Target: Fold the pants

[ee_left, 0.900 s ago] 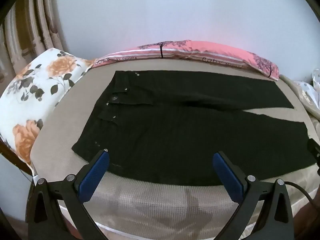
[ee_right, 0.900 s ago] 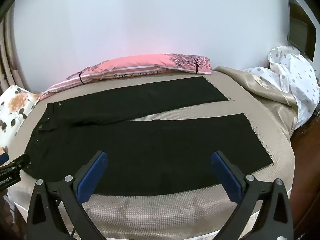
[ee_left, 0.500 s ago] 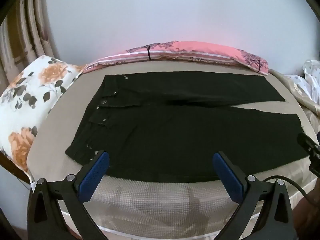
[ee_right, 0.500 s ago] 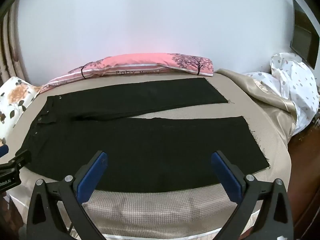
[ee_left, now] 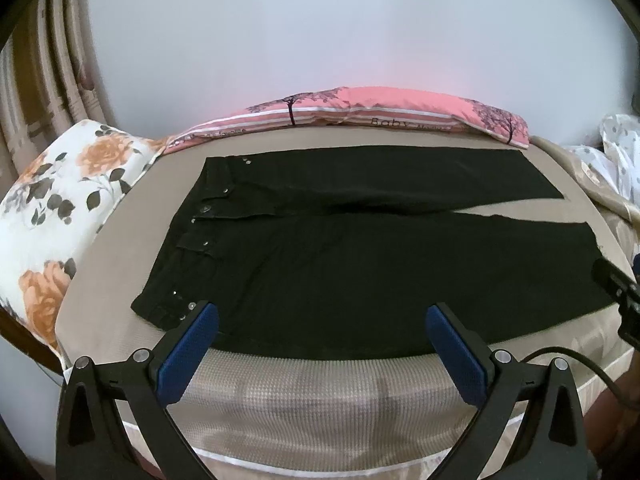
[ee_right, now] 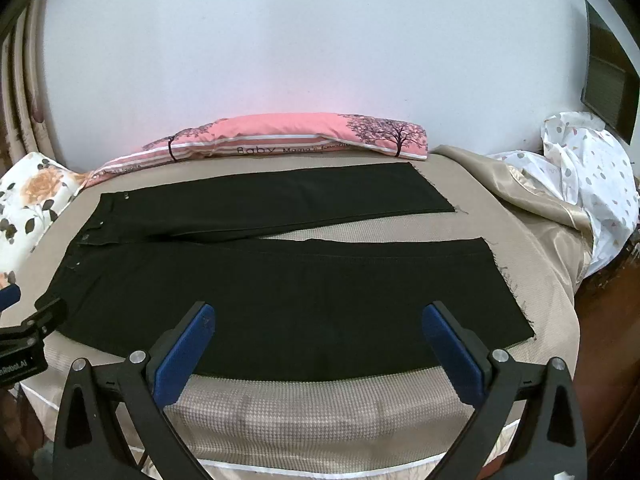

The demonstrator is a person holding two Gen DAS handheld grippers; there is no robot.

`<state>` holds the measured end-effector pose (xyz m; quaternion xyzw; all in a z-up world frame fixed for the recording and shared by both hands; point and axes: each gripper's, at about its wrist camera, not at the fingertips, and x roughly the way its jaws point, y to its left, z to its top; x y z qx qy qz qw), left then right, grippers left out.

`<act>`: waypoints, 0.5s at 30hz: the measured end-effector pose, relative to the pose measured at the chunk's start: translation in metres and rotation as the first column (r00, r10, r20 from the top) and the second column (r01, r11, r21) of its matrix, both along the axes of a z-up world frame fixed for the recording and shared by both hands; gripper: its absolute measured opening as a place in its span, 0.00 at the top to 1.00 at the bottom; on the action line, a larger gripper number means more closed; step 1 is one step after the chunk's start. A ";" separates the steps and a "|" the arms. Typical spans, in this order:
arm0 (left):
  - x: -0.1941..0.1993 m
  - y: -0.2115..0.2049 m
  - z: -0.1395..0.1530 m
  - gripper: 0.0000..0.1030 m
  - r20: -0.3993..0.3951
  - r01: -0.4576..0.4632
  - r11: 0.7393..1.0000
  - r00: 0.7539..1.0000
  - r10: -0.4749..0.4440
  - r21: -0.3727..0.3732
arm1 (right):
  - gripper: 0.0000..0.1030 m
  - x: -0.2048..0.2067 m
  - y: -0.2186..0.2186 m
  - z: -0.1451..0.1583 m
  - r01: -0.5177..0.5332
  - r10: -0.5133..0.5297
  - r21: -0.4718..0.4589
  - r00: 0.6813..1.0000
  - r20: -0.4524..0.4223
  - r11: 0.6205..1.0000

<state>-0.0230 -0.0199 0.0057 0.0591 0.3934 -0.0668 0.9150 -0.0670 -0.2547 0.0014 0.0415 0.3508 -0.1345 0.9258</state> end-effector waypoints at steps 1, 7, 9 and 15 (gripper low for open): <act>-0.001 -0.001 -0.001 0.00 -0.003 0.004 1.000 1.000 -0.004 0.001 | 0.00 0.000 -0.001 0.000 0.000 0.000 0.003 1.000 0.000 1.000; 0.000 -0.005 -0.006 0.00 -0.028 0.010 1.000 1.000 -0.010 0.015 | 0.00 -0.001 0.000 -0.002 -0.023 0.023 0.009 1.000 -0.012 1.000; -0.001 -0.005 -0.008 0.00 -0.035 0.010 1.000 0.999 -0.009 0.017 | 0.00 -0.001 0.003 -0.004 -0.036 0.036 0.005 0.999 -0.016 0.999; 0.000 -0.002 -0.011 0.00 -0.042 -0.005 1.000 0.999 0.005 0.019 | 0.00 0.001 0.013 -0.007 -0.075 0.074 -0.004 0.997 -0.033 0.997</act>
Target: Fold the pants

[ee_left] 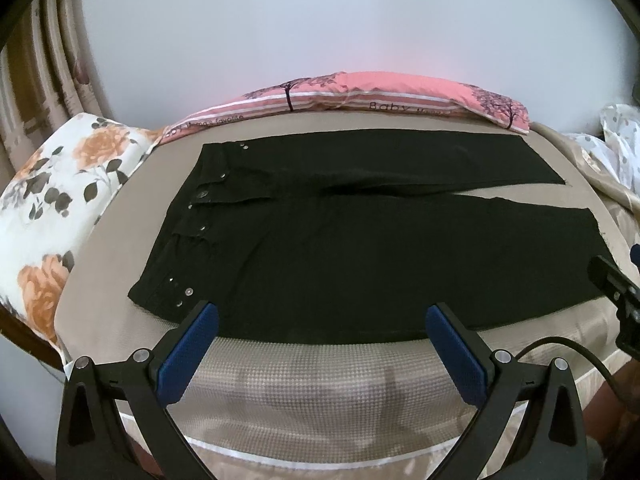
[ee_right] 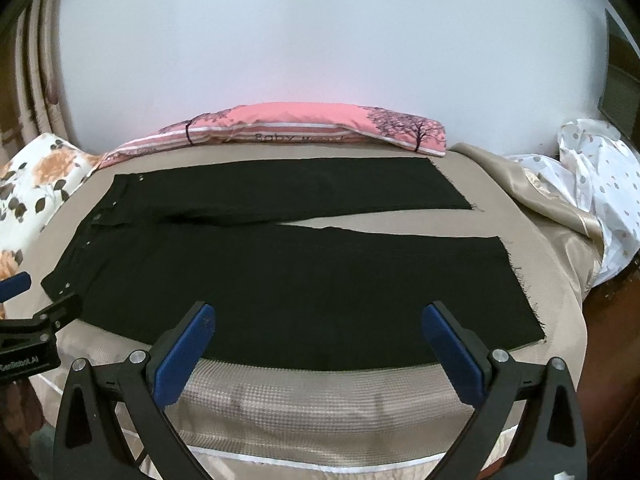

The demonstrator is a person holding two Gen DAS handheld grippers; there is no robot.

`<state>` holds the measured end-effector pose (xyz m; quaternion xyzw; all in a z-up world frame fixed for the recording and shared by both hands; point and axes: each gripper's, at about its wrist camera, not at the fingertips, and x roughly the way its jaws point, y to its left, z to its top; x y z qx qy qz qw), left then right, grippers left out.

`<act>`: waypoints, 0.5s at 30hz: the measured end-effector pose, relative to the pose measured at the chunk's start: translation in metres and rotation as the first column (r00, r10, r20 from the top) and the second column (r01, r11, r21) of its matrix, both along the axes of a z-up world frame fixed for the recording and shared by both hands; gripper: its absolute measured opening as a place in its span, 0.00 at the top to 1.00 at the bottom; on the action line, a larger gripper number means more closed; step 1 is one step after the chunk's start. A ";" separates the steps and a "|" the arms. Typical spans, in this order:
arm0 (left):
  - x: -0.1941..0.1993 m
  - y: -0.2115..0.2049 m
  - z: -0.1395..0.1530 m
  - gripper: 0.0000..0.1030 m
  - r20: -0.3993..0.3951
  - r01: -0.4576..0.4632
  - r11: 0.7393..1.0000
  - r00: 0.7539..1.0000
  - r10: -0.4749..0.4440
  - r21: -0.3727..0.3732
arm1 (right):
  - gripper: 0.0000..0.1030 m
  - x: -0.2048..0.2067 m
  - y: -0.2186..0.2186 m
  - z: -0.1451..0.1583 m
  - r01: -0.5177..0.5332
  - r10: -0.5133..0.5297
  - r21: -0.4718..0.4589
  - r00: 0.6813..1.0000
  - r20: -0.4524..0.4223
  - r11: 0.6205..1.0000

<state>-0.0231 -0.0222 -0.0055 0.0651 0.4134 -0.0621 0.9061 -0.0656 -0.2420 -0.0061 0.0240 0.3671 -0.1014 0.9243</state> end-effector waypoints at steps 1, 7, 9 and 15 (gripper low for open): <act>0.000 0.001 -0.001 0.00 -0.002 -0.001 1.000 1.000 0.001 0.001 | 0.00 0.000 0.001 -0.001 -0.007 0.007 0.000 1.000 -0.003 1.000; 0.001 0.002 -0.004 0.00 -0.013 -0.015 1.000 1.000 0.015 0.016 | 0.00 0.004 0.007 -0.003 -0.028 0.028 0.000 1.000 -0.013 1.000; 0.001 0.003 -0.004 0.00 -0.014 -0.015 1.000 1.000 0.015 0.016 | 0.00 0.004 0.009 -0.003 -0.033 0.033 0.001 0.999 -0.015 0.999; 0.001 0.009 -0.007 0.00 -0.020 -0.030 0.999 0.999 0.031 0.012 | 0.00 0.006 0.010 -0.003 -0.035 0.035 -0.001 0.999 -0.014 0.999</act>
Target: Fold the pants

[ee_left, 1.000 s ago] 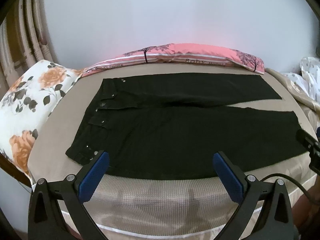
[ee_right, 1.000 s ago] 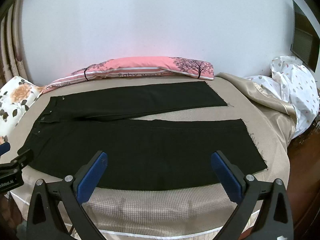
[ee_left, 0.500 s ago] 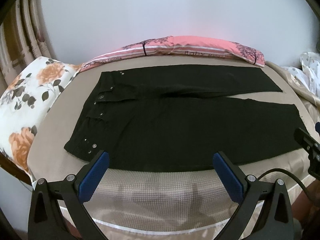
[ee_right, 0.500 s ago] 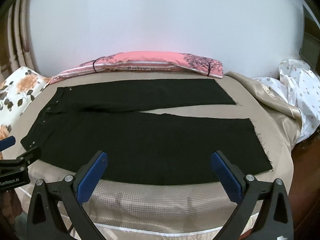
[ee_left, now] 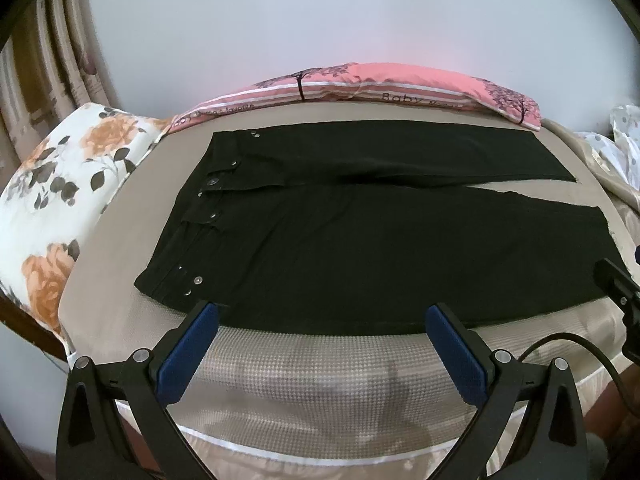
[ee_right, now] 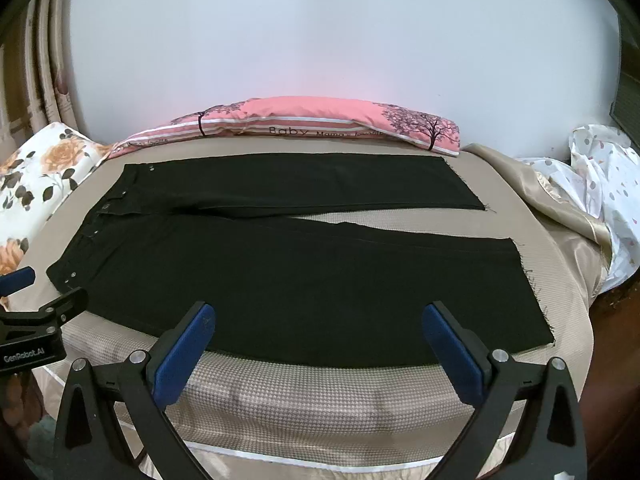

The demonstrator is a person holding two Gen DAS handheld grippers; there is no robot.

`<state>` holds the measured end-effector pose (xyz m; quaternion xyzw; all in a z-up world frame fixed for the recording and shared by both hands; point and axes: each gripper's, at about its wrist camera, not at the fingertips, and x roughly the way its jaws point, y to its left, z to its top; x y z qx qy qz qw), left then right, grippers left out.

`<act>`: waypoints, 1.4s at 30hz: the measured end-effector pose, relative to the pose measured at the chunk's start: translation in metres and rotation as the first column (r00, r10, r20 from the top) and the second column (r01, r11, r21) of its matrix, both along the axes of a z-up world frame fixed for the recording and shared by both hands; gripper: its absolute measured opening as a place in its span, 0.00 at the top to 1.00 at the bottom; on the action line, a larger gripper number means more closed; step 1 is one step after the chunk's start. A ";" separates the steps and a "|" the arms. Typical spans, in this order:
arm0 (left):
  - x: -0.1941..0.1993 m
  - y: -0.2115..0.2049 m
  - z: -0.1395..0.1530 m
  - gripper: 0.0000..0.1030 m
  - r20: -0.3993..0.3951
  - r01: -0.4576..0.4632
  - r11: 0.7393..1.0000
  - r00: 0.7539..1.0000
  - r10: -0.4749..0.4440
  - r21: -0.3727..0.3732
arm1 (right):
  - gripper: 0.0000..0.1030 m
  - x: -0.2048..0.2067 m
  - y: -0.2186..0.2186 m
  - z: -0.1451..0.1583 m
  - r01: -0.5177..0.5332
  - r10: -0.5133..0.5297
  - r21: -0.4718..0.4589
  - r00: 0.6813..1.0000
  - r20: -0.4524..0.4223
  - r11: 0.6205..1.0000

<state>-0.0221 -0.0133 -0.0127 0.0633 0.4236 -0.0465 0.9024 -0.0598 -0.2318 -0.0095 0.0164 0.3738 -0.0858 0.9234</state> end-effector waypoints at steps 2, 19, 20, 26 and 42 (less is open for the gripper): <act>-0.001 0.002 0.000 0.00 0.002 -0.002 1.000 1.000 0.002 -0.001 | 0.00 0.000 0.000 0.000 -0.001 0.001 0.001 1.000 -0.001 1.000; -0.002 0.006 -0.001 0.00 -0.006 -0.011 1.000 1.000 0.011 0.003 | 0.00 0.002 0.006 -0.004 -0.017 0.018 0.004 1.000 -0.015 1.000; -0.001 0.006 -0.002 0.00 -0.008 -0.012 1.000 1.000 0.012 0.004 | 0.00 0.002 0.006 -0.004 -0.018 0.018 0.004 1.000 -0.016 1.000; -0.001 0.006 -0.003 0.00 -0.012 -0.011 1.000 1.000 0.011 0.004 | 0.00 0.003 0.008 -0.005 -0.022 0.022 0.006 1.000 -0.021 1.000; 0.000 0.005 -0.005 0.00 -0.019 -0.011 1.000 1.000 0.011 0.005 | 0.00 0.004 0.008 -0.006 -0.022 0.022 0.008 0.999 -0.025 1.000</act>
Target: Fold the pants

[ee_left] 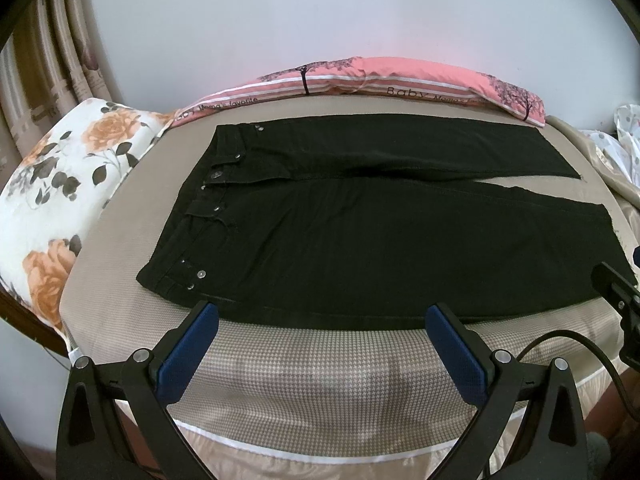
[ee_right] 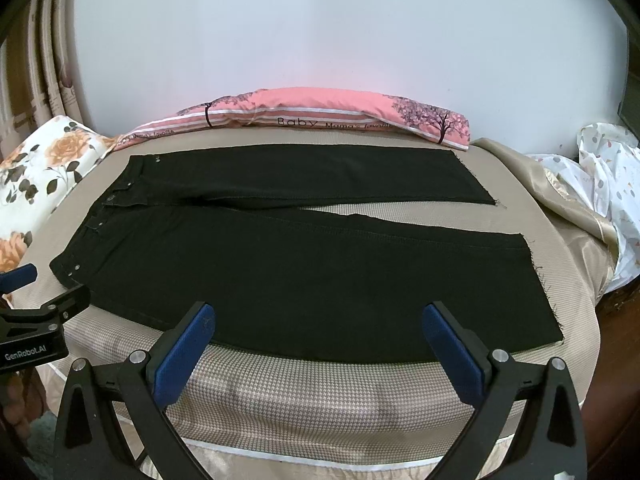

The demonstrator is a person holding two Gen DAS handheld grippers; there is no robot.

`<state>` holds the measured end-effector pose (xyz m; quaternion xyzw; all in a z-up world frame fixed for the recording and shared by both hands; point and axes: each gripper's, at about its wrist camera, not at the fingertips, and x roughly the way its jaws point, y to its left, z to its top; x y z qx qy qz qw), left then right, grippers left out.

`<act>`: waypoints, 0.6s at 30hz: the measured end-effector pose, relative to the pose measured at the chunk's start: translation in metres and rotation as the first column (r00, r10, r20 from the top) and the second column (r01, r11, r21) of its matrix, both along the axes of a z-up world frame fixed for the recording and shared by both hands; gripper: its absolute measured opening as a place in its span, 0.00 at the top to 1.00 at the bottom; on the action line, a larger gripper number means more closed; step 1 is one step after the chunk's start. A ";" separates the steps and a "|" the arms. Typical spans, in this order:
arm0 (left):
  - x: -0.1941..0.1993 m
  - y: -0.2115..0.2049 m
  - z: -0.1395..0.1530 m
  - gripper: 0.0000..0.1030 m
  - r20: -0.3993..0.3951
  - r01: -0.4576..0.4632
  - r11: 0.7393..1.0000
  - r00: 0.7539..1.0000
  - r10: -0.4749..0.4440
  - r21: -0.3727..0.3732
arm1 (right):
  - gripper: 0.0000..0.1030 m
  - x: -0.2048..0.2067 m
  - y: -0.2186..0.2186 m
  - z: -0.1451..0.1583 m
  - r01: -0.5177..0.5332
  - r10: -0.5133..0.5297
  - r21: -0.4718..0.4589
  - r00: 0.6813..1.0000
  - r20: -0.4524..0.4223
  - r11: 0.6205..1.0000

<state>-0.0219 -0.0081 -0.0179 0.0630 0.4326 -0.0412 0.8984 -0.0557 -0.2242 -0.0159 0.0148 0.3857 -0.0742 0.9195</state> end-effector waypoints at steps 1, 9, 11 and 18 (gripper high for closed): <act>0.001 -0.001 -0.001 0.00 -0.002 0.001 1.000 1.000 -0.001 0.000 | 0.00 0.000 0.000 -0.001 0.001 -0.001 0.000 1.000 -0.002 1.000; 0.006 0.002 -0.002 0.00 0.000 0.005 1.000 1.000 -0.005 -0.029 | 0.00 0.006 0.002 -0.004 -0.015 0.015 0.020 1.000 -0.010 1.000; 0.009 0.005 0.001 0.00 0.012 0.003 0.999 1.000 -0.003 -0.052 | 0.00 0.008 -0.001 -0.003 -0.012 0.012 0.045 1.000 0.004 0.999; 0.037 0.028 0.007 0.00 0.025 -0.044 0.994 0.999 0.047 -0.095 | 0.00 0.030 -0.002 0.001 -0.032 0.033 0.058 0.999 -0.004 0.998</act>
